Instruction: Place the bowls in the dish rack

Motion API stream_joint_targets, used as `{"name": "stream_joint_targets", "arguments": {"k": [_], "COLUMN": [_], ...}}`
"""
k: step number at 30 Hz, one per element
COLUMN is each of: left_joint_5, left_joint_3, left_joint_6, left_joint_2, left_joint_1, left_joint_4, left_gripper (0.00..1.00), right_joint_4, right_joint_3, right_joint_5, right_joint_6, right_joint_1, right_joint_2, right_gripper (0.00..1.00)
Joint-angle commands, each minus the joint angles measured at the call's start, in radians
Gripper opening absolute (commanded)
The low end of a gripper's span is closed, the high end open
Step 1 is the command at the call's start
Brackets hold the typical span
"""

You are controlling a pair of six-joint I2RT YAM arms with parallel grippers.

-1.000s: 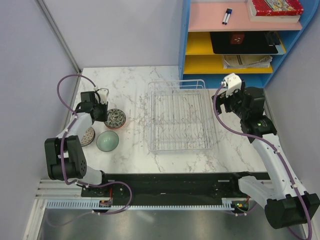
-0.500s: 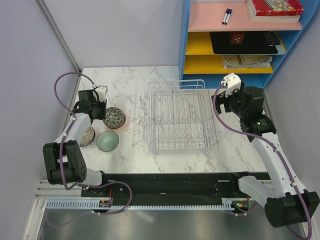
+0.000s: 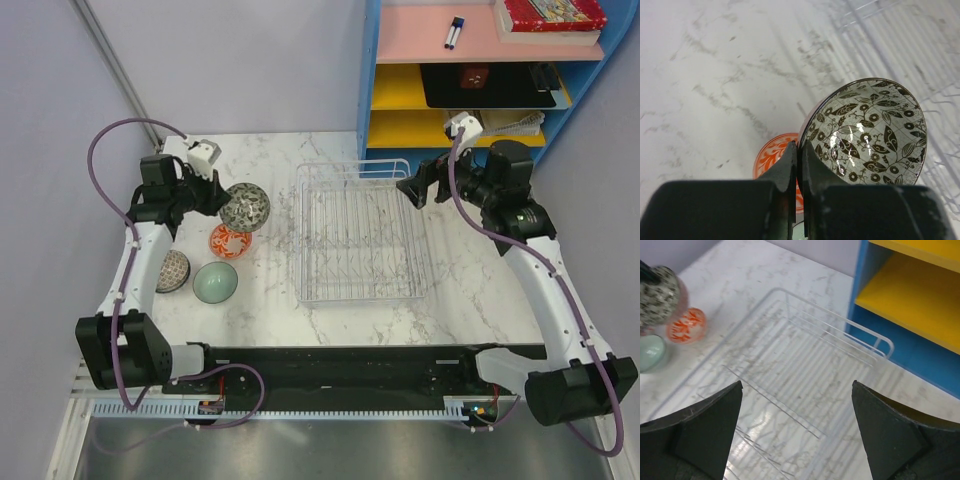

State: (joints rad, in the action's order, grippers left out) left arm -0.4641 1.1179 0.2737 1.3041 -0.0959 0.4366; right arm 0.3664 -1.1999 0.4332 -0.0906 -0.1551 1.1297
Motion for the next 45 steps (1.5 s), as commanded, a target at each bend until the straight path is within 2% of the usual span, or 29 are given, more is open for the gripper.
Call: {"name": "stream_joint_targets", "arguments": {"k": [1,2,6,13,17,21,24,30,38,45], "left_joint_5": [-0.347,-0.355,-0.37,-0.478,-0.539,-0.588,-0.591,-0.59,-0.544,-0.524], "left_joint_3": [0.043,0.033,0.017,0.045,0.072,0.099,0.105,0.106,0.106,0.102], "left_joint_6": [-0.063,-0.083,-0.105,-0.162,-0.18,-0.208,-0.208,-0.212,-0.185,-0.171], "left_joint_2": [-0.017,-0.016,0.009,0.086,0.133,0.17,0.176,0.169,0.17,0.167], "left_joint_1": [0.059,0.079,0.205,0.317,0.361,0.378,0.392,0.401,0.401,0.403], "left_joint_4": [-0.137,-0.198,-0.335,-0.478,-0.503,-0.498,-0.496,-0.495,-0.489,-0.484], "left_gripper": [0.02,0.02,0.02,0.02,0.02,0.02,0.02,0.02,0.02,0.02], "right_joint_4": [-0.182,-0.239,-0.563,-0.86,-0.83,-0.652,-0.613,-0.619,-0.669,-0.664], "right_joint_3": [-0.05,-0.038,0.06,0.141,0.158,0.142,0.145,0.16,0.149,0.14], "right_joint_5": [0.333,0.387,0.444,0.538,0.541,0.512,0.501,0.501,0.657,0.696], "right_joint_6": [0.268,0.325,0.619,0.902,0.852,0.694,0.652,0.652,0.724,0.741], "right_joint_1": [-0.006,-0.008,-0.008,-0.043,-0.084,-0.149,-0.176,-0.198,-0.221,-0.245], "right_joint_2": [0.07,0.079,0.128,0.261,0.295,0.309,0.335,0.381,0.427,0.446], "right_gripper": [0.98,0.98,0.98,0.98,0.97,0.98,0.98,0.98,0.98,0.97]}}
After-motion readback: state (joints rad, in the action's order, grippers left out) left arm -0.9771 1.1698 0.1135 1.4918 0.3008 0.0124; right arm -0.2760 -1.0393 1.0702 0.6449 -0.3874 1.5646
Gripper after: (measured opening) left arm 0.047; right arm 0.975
